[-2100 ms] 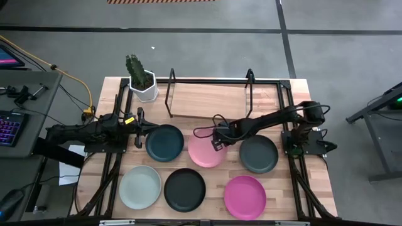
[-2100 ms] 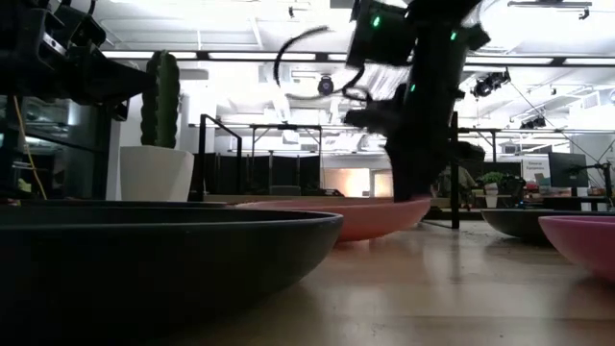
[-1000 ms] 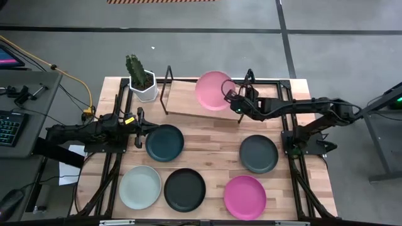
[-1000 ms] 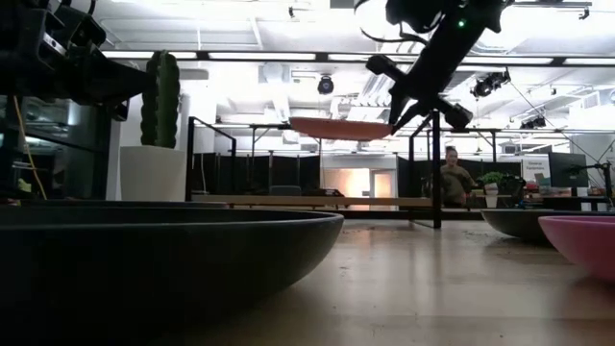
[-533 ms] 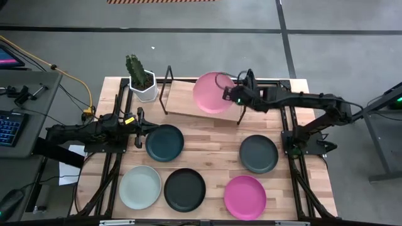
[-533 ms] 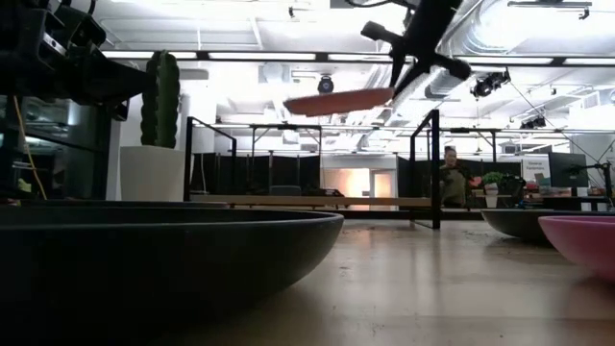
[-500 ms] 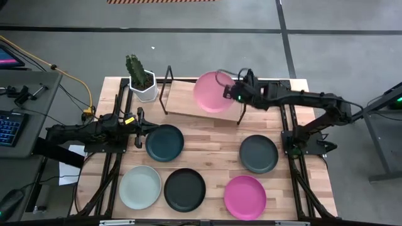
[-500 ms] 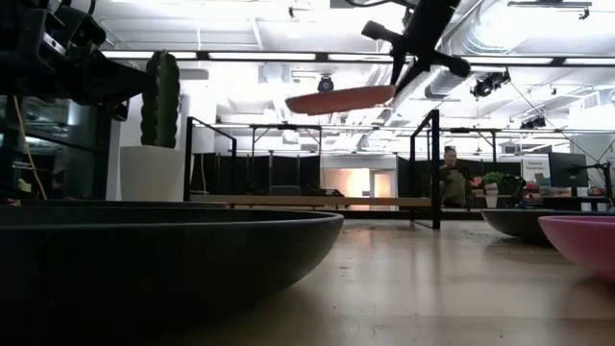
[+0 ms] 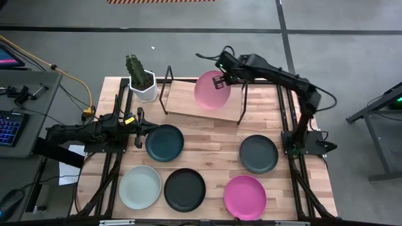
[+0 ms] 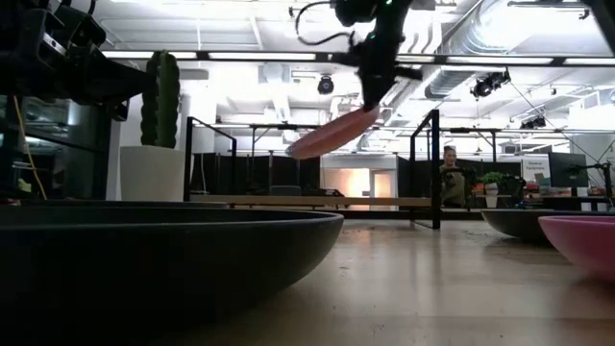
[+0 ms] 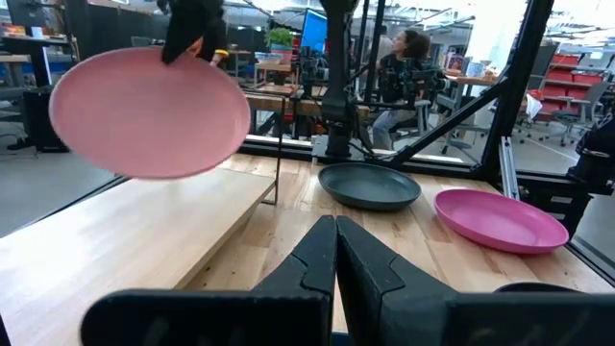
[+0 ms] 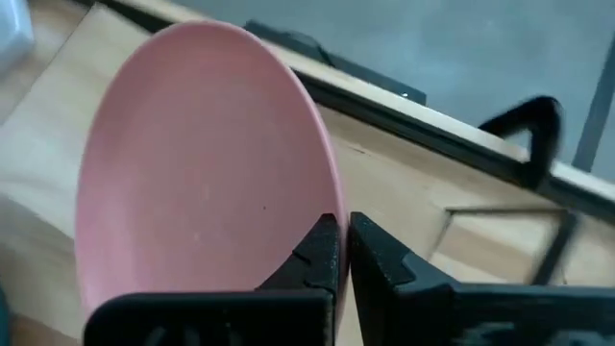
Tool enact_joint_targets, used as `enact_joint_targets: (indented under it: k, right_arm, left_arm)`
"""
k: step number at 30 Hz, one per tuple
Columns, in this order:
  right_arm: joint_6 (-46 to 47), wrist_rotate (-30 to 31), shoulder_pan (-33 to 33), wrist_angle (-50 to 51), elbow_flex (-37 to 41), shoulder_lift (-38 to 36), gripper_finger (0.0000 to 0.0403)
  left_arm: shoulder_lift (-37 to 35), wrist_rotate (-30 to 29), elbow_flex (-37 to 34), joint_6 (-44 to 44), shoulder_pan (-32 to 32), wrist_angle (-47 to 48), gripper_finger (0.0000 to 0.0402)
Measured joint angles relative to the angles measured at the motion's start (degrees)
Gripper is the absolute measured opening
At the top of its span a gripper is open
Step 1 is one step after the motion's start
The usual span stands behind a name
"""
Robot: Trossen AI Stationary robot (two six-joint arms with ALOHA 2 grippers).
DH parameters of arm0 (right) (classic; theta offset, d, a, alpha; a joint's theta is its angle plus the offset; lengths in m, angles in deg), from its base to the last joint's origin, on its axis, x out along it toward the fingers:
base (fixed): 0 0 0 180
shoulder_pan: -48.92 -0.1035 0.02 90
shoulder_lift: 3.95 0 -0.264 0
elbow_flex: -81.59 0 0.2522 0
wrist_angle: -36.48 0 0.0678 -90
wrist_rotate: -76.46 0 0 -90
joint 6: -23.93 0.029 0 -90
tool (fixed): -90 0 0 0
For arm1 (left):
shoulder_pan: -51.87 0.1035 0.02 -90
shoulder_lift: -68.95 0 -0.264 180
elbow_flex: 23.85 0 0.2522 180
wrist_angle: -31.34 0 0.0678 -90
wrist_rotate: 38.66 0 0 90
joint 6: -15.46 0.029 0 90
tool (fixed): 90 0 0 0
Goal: Place and stack plates onto a shelf
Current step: Put the light pink plate on the shelf
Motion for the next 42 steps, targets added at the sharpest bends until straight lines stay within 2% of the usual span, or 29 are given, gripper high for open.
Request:
enact_joint_targets:
  k: [5,11,29,33,38,42]
  right_arm:
    - [-8.95,-0.76,1.54,6.03,-6.06,7.56,0.0]
    - [-16.1,-0.76,2.63,8.66,-6.88,12.28,0.0]
    - [-21.7,0.74,4.91,10.7,-6.74,14.1,0.0]
    - [-21.82,-1.56,4.68,7.4,-6.73,14.1,0.0]
    - [-19.41,-11.7,2.98,-2.89,-6.73,14.1,0.0]
    - [-15.44,-11.91,0.78,-12.13,-6.69,15.27,0.0]
  left_arm:
    - [0.0,0.0,0.0,0.0,0.0,0.0,0.0]
    - [0.0,0.0,0.0,0.0,0.0,0.0,0.0]
    - [0.0,0.0,0.0,0.0,-0.01,-0.02,0.0]
    - [0.0,0.0,0.0,0.0,0.0,0.0,0.0]
    - [0.0,0.0,0.0,0.0,0.01,0.0,0.0]
    - [0.0,-0.01,0.0,0.0,0.0,-0.01,0.0]
